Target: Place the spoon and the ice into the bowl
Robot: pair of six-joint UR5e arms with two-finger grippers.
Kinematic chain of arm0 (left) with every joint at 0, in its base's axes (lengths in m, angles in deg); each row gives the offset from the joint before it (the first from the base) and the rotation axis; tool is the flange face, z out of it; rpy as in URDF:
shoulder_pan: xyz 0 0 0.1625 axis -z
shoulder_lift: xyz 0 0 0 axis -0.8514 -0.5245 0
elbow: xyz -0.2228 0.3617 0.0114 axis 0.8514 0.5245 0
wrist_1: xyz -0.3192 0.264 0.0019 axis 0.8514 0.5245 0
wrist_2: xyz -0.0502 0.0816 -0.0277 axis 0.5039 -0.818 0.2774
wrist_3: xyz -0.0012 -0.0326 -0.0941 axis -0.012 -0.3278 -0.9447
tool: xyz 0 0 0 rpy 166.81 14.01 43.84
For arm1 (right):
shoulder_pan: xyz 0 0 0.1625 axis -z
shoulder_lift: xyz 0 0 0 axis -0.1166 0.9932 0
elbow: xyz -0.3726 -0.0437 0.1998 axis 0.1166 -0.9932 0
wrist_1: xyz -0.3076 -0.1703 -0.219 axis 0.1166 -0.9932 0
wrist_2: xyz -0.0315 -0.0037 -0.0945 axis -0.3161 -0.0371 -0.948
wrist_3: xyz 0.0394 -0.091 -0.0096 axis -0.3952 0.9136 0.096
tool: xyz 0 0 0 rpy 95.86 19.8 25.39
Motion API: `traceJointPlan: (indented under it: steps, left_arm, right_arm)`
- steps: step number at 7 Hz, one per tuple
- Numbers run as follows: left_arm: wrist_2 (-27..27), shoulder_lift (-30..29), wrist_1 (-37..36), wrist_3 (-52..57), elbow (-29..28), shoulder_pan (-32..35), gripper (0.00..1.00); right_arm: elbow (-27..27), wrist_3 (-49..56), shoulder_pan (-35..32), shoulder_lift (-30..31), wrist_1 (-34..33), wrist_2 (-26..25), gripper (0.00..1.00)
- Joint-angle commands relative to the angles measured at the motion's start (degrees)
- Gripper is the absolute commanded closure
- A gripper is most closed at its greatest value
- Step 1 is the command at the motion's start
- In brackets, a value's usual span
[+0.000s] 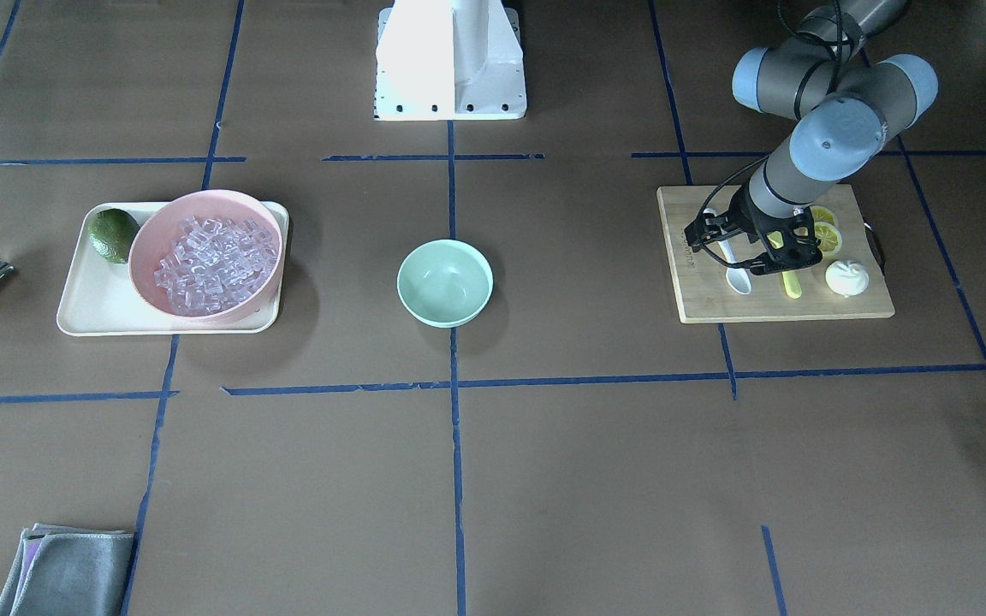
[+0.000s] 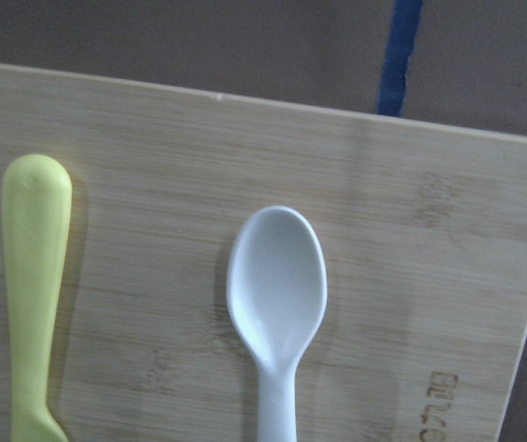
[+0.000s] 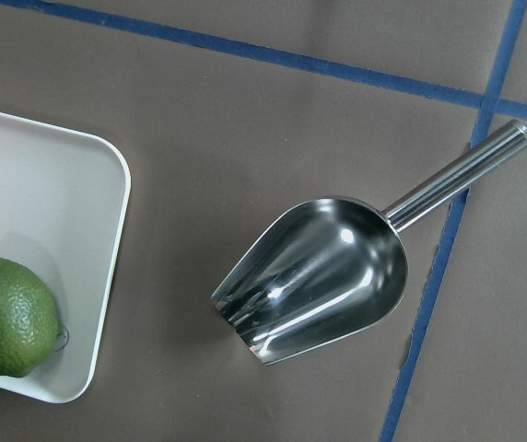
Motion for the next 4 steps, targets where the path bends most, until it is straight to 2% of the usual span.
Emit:
traceJointPlan:
  steps: [1,3,4]
  left_arm:
    - [0.0,0.3,0.0,0.0,-0.1,-0.1,0.21]
    - [0.0,0.6,0.0,0.0,-0.3,-0.1,0.39]
    - [0.0,0.6,-0.1,-0.1,-0.5,-0.1,0.51]
  right_arm:
    - [0.4,-0.1,0.0,0.0,0.0,0.0,0.01]
    - [0.5,-0.1,0.0,0.0,0.0,0.0,0.01]
    - [0.8,-0.1,0.0,0.0,0.0,0.0,0.01]
